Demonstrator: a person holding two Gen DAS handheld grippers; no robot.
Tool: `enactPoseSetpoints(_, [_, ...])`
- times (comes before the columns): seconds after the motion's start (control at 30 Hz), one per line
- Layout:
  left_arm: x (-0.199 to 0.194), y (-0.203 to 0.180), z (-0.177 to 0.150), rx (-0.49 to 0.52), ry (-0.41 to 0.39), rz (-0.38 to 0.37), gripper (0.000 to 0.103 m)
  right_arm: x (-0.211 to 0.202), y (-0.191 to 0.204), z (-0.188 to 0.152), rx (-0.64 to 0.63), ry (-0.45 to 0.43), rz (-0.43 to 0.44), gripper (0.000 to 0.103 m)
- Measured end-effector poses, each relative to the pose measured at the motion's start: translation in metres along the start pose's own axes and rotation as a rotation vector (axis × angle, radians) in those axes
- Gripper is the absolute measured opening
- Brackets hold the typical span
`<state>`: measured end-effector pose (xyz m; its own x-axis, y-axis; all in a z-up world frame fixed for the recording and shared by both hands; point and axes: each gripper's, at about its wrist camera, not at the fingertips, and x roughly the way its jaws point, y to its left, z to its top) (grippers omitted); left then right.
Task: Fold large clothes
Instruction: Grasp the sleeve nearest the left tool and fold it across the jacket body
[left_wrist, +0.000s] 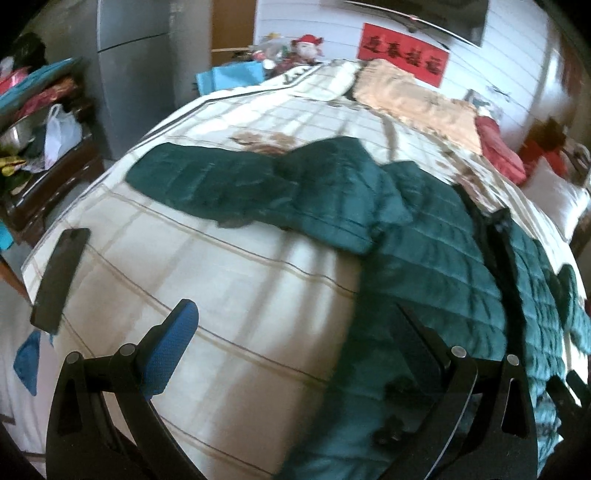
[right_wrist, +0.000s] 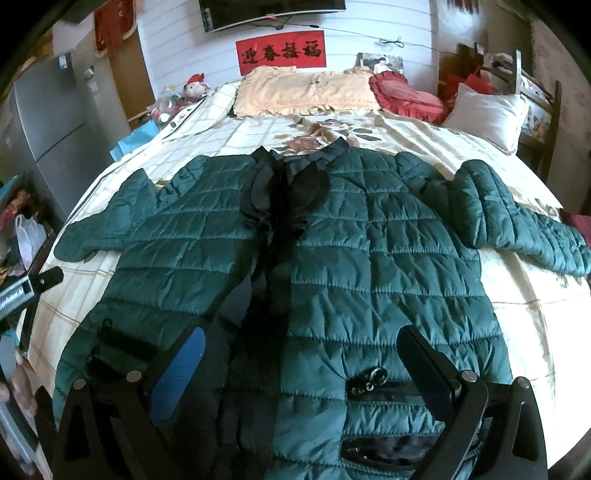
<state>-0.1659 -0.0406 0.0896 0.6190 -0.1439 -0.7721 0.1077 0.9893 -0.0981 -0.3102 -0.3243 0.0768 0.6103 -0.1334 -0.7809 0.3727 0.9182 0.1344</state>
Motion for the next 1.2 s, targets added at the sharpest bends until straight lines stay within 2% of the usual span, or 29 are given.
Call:
enactPoseSetpoints(0.2, [0.022, 0.051, 0.024, -0.126, 0.018, 0.037, 0.102, 0.006, 0.001, 0.004, -0.008, 0.011, -0.003, 0.103])
enactPoseSetpoints(0.3, [0.037, 0.082, 0.037, -0.205, 0.018, 0.077, 0.102, 0.009, -0.001, 0.004, -0.003, 0.025, 0.002, 0.103])
enactPoseSetpoints(0.43, [0.061, 0.117, 0.056, -0.322, 0.028, 0.089, 0.102, 0.015, 0.002, 0.004, -0.01, 0.046, 0.014, 0.103])
enactPoseSetpoints(0.57, [0.086, 0.136, 0.074, -0.381, 0.063, 0.081, 0.102, 0.018, 0.009, 0.005, -0.034, 0.056, 0.023, 0.103])
enactPoseSetpoints(0.67, [0.099, 0.152, 0.084, -0.438, 0.052, 0.114, 0.102, 0.021, 0.011, 0.005, -0.04, 0.07, 0.032, 0.103])
enactPoseSetpoints(0.87, [0.122, 0.184, 0.099, -0.547, 0.048, 0.116, 0.102, 0.03, 0.01, 0.009, -0.044, 0.089, 0.029, 0.103])
enactPoseSetpoints(1.2, [0.152, 0.222, 0.109, -0.71, 0.023, 0.075, 0.099, 0.047, 0.01, 0.013, -0.033, 0.127, 0.031, 0.103])
